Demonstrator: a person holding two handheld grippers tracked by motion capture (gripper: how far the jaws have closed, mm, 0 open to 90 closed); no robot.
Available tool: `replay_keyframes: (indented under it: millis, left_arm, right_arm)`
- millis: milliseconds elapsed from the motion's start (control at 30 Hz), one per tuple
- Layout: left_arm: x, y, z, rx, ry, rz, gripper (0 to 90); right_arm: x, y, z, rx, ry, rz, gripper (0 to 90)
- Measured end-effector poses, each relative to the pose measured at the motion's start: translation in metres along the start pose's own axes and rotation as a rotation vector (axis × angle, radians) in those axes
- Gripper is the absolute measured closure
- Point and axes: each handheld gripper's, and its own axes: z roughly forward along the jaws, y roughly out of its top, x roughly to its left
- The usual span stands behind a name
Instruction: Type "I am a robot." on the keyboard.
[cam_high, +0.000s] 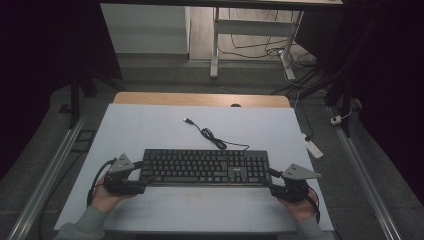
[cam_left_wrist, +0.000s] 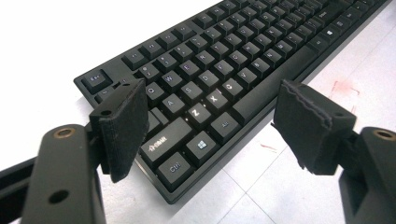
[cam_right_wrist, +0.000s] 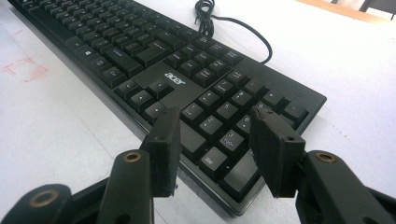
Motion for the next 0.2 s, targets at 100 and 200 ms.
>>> replay_keyframes:
  millis: [100, 200]
  left_arm:
    - [0.0003, 0.0, -0.0001, 0.0, 0.001, 0.0, 26.6]
    - [0.0009, 0.0001, -0.0005, -0.002, 0.001, -0.002, 26.6]
  right_arm:
    - [0.0, -0.0001, 0.0002, 0.0, 0.0, 0.001, 53.5]
    - [0.0004, 0.0002, 0.0002, 0.005, -0.001, -0.004, 53.3]
